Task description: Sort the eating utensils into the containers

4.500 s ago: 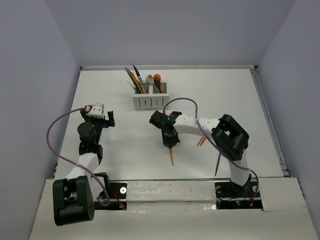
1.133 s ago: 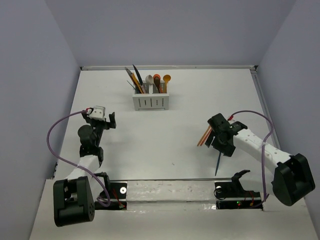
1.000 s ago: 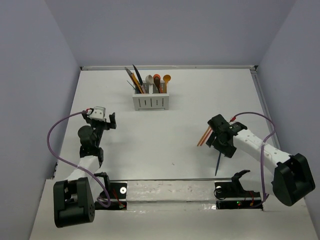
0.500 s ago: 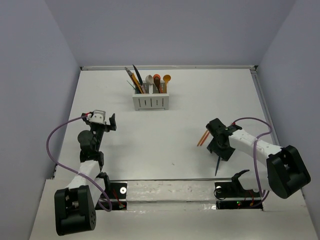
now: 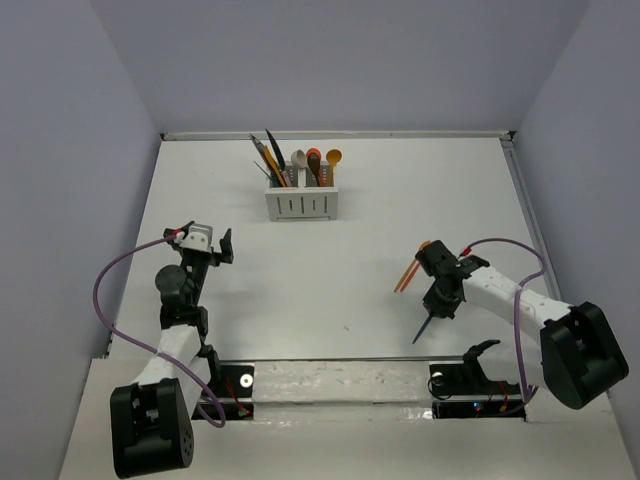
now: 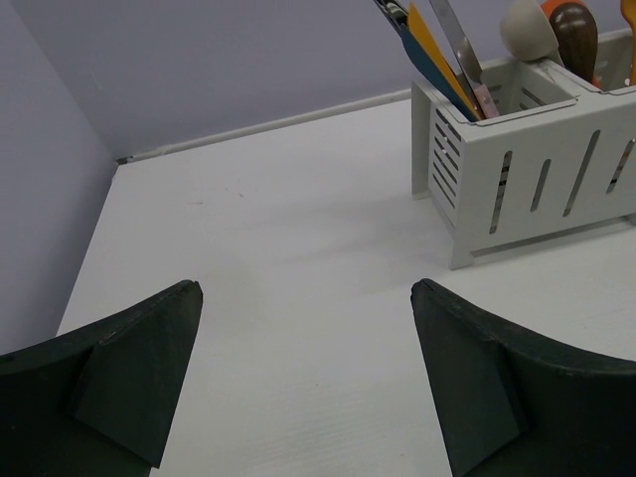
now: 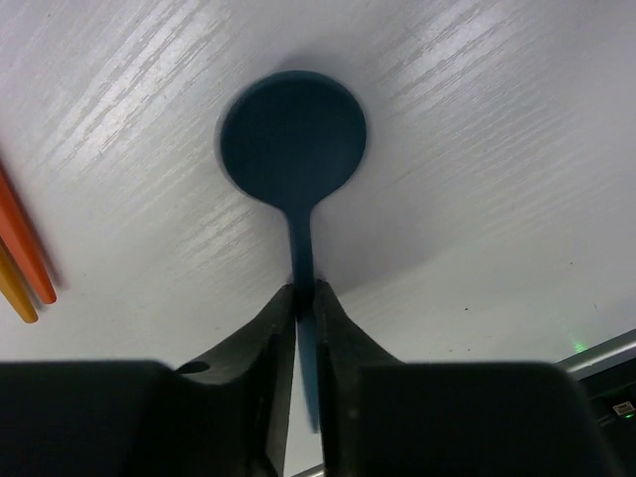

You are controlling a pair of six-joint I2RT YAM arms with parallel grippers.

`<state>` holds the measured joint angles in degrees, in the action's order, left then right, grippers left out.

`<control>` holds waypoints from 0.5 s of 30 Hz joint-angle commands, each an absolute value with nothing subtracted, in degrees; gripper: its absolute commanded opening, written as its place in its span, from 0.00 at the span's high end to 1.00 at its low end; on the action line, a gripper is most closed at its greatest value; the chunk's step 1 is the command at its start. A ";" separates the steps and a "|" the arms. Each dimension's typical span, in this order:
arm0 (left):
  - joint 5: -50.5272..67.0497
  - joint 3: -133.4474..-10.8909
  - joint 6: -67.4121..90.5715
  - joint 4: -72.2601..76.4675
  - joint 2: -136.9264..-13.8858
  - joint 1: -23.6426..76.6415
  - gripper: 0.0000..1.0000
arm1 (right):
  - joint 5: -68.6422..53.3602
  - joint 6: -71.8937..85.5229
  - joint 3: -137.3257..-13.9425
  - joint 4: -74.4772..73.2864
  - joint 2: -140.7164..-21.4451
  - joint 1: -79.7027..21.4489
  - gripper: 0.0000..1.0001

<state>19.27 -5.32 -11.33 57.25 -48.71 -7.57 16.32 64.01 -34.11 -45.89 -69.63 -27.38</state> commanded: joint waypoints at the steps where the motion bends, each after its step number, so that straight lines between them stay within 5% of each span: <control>1: 20.13 -5.01 -12.66 61.70 -47.99 -7.65 0.01 | 17.31 63.55 -33.40 -44.39 -68.91 -27.16 1.00; 15: 21.71 -6.59 -13.54 60.82 -50.71 -7.65 0.01 | 29.34 63.20 -36.21 -47.90 -49.59 -27.16 1.00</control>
<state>20.58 -5.23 -11.90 57.23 -49.82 -7.57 20.86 63.24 -32.62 -46.28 -56.82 -27.35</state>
